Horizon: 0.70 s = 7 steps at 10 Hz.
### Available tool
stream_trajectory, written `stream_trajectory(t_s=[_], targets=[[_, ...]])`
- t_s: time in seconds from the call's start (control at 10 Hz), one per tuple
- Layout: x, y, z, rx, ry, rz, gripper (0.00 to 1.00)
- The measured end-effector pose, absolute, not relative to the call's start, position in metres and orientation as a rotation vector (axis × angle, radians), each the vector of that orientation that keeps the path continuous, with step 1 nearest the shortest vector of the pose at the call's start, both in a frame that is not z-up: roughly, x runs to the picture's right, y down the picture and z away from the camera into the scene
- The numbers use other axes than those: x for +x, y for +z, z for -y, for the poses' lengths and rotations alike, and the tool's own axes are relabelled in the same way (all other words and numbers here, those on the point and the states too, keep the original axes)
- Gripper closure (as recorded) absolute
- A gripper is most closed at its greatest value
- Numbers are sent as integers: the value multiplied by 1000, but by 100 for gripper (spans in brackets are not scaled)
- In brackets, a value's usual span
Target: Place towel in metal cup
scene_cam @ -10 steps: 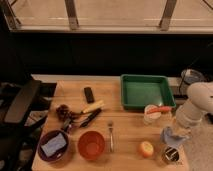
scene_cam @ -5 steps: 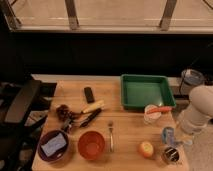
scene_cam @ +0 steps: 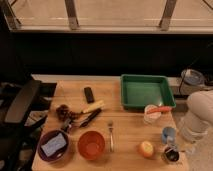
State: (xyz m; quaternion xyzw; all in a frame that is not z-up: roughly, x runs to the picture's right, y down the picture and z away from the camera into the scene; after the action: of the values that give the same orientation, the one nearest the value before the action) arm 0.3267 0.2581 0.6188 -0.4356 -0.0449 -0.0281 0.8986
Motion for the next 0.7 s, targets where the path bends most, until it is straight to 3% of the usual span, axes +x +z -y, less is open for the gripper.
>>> stream_trajectory(t_s=[0.4,0.6,0.7], targets=[[309,610,-283,-979,-107,132,100],[303,622,-303,-1036,-104,159,89],[305,628,-312,-1064,-87,173,76]])
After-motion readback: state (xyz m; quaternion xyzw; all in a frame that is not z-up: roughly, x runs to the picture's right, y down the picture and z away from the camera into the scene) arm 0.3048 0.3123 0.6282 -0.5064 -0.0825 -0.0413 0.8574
